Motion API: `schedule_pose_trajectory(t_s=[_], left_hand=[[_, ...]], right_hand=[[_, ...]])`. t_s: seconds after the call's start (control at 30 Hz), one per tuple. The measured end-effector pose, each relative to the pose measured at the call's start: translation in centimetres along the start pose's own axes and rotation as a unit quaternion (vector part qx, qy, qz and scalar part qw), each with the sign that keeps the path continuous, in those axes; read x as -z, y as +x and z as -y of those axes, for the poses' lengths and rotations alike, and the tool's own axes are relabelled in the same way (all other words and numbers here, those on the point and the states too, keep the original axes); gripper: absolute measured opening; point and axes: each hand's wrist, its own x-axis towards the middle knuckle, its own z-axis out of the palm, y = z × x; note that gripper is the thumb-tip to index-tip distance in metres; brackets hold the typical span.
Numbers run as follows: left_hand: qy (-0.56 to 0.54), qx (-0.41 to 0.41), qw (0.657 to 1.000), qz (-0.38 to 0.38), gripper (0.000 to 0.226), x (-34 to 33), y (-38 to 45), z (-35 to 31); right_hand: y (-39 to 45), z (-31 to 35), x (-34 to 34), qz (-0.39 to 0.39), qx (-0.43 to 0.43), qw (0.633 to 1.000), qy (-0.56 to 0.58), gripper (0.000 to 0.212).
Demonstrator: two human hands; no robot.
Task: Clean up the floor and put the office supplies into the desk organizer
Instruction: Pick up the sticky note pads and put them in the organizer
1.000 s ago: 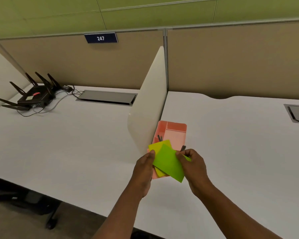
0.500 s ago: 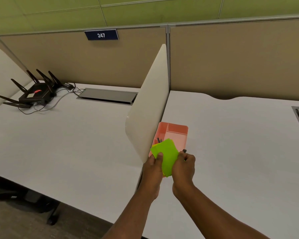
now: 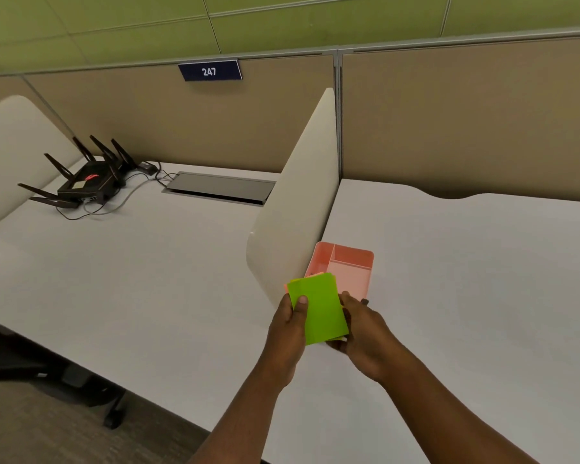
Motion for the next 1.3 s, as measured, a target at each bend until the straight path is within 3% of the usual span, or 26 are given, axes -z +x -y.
schedule_pose_trajectory(t_s=[0.1, 0.2, 0.27, 0.33, 0.43, 0.53, 0.6, 0.67, 0.83, 0.97, 1.03, 1.13, 1.2, 1.3], left_hand=[[0.007, 0.006, 0.999, 0.039, 0.033, 0.4, -0.1, -0.3], [0.009, 0.012, 0.999, 0.052, 0.032, 0.8, 0.1, -0.5], [-0.003, -0.002, 1.0, 0.005, 0.027, 0.9, 0.3, -0.8], [0.009, -0.028, 0.995, -0.093, 0.021, 0.9, 0.6, -1.1], [0.091, -0.065, 0.972, -0.208, 0.032, 1.1, 0.6, -1.4], [0.125, -0.071, 0.973, -0.18, 0.026, 0.7, 0.6, -0.9], [0.108, -0.063, 0.983, -0.136, 0.015, -0.2, 0.7, -0.6], [0.072, -0.047, 0.991, -0.105, 0.012, -1.5, 0.5, -0.9], [0.058, -0.018, 0.994, -0.092, 0.017, -3.8, 0.0, -1.4], [0.13, -0.049, 0.983, -0.12, 0.025, -2.8, 0.8, -2.1], [0.188, -0.118, 0.961, -0.163, 0.02, -1.6, 1.7, -2.9], [0.256, -0.19, 0.919, -0.231, 0.016, -0.4, 3.1, -4.1], [0.275, -0.191, 0.909, -0.249, 0.021, -0.1, 4.1, -4.6], [0.305, -0.154, 0.907, -0.247, 0.018, 0.0, 5.4, -3.8]], right_hand=[[0.5, 0.3, 0.5, 0.04, -0.069, 0.996, 0.031, 0.023], [1.4, 0.2, 1.0, 0.063, -0.047, 0.997, -0.025, 0.023], [1.8, 0.5, 1.5, 0.031, 0.001, 0.996, -0.081, 0.024], [2.2, 1.1, 2.0, -0.032, 0.066, 0.993, -0.093, 0.022], [2.1, 2.4, 2.1, -0.145, 0.14, 0.976, -0.087, 0.021], [1.3, 2.8, 0.9, -0.131, 0.18, 0.969, -0.109, 0.023], [1.3, 2.1, -0.1, -0.114, 0.181, 0.95, -0.227, 0.02], [1.7, 1.2, -0.7, -0.126, 0.182, 0.904, -0.365, 0.021], [1.3, 0.8, -1.9, -0.062, 0.164, 0.911, -0.374, 0.035], [2.1, 2.4, -2.2, -0.031, 0.19, 0.898, -0.396, 0.026], [3.3, 3.8, -2.4, -0.013, 0.255, 0.877, -0.407, 0.019], [5.2, 6.5, -3.5, 0.026, 0.363, 0.817, -0.447, 0.018], [6.5, 8.0, -4.1, 0.058, 0.393, 0.787, -0.472, 0.021], [8.9, 9.2, -4.3, 0.092, 0.371, 0.741, -0.553, 0.017]])
